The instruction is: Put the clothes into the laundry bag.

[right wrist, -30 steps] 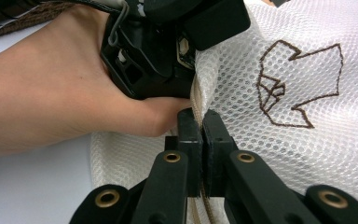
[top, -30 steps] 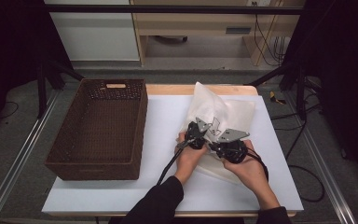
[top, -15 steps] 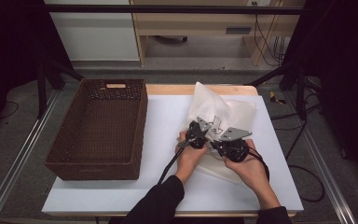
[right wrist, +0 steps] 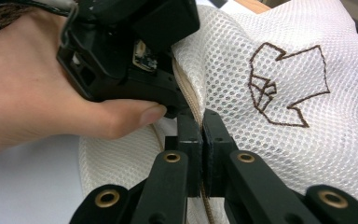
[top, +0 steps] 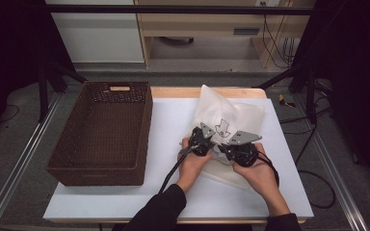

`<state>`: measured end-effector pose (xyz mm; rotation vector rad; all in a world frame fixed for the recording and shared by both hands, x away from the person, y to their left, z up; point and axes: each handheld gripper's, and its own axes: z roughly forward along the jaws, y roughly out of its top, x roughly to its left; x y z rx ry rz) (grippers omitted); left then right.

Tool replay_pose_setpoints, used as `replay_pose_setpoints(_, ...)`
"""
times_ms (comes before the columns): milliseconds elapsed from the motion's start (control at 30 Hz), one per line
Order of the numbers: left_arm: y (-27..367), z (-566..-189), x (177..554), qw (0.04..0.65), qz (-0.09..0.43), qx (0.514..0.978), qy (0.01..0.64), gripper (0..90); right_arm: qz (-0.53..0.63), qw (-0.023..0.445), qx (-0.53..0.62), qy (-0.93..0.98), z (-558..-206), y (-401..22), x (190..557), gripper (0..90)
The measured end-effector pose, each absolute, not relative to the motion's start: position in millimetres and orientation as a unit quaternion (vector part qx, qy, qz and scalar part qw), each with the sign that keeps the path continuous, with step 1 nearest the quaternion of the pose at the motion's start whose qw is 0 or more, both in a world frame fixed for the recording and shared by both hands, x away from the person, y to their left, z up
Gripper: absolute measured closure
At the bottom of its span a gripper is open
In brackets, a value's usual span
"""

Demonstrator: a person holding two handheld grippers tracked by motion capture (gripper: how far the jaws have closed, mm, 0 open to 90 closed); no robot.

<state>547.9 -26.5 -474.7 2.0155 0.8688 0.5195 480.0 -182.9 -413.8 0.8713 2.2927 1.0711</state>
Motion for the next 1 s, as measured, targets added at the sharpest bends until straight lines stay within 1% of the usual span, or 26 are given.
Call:
replay_pose_setpoints(633, -8.1, -467.2, 527.1, 0.443, 0.204, 0.807, 0.335, 90.0, 0.385, 0.234, 0.313, 0.836, -412.5, -183.2, 478.8, 88.1)
replay_pose_setpoints(833, 5.2, -458.2, 512.6, 0.450, 0.204, 0.807, 0.323, 90.0, 0.382, 0.236, 0.310, 0.838, -412.8, -183.2, 478.4, 88.1)
replay_pose_setpoints(1000, 21.0, -439.2, 496.0, 0.460, 0.212, 0.803, 0.313, 90.0, 0.382, 0.237, 0.311, 0.838, -412.5, -184.5, 478.6, 88.2)
